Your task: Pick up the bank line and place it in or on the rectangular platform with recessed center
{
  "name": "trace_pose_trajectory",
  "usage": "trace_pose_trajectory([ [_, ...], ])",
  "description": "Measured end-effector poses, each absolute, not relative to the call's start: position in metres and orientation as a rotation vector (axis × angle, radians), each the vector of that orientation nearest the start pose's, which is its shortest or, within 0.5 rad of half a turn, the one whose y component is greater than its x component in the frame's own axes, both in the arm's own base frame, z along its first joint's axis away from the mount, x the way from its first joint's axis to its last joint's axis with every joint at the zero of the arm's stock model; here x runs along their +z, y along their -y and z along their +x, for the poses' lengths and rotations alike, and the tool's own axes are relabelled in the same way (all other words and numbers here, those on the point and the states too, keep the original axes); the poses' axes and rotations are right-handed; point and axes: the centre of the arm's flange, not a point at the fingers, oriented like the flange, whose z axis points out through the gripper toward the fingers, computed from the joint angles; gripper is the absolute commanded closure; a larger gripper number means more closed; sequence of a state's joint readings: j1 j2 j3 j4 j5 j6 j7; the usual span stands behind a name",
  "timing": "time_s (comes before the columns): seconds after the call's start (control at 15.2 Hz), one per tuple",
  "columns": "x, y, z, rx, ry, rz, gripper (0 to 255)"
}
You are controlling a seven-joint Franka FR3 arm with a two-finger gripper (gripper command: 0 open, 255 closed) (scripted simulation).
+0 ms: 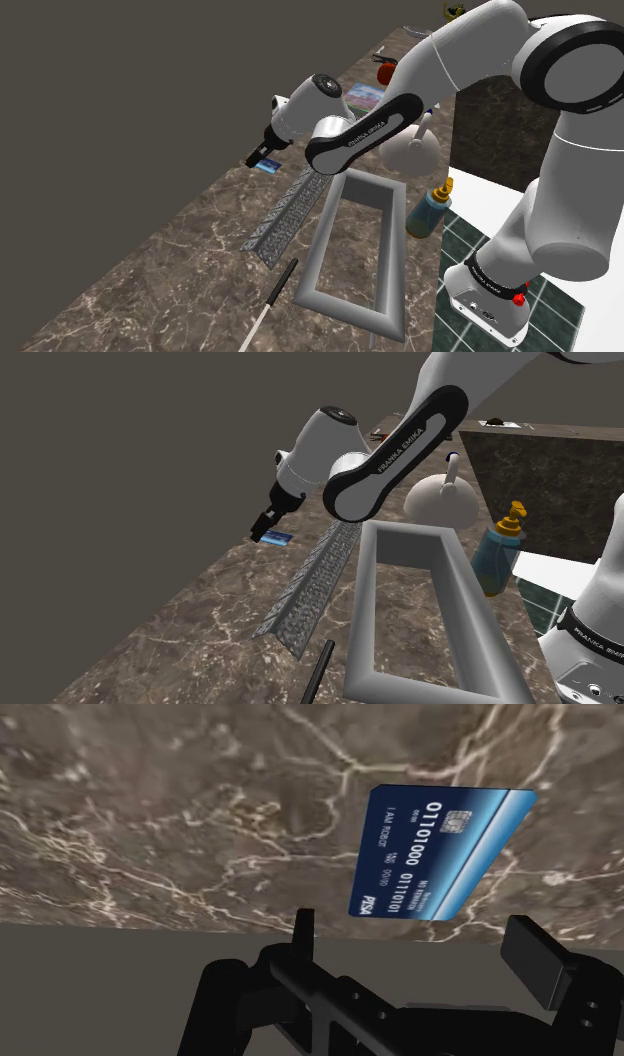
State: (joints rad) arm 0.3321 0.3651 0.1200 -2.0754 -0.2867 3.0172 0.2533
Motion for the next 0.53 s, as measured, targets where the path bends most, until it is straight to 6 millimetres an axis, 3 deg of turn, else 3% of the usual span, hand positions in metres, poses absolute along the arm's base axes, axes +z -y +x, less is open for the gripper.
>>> trace_pose_trajectory([
  [0.13,0.3172,-0.2905,0.5601,-0.849,0.649,-2.821,0],
  [0.2,0.3172,-0.2905,0.5601,-0.849,0.649,-2.821,255],
  [0.53,0.3174,-0.2905,0.5601,-0.849,0.649,-2.821,255],
])
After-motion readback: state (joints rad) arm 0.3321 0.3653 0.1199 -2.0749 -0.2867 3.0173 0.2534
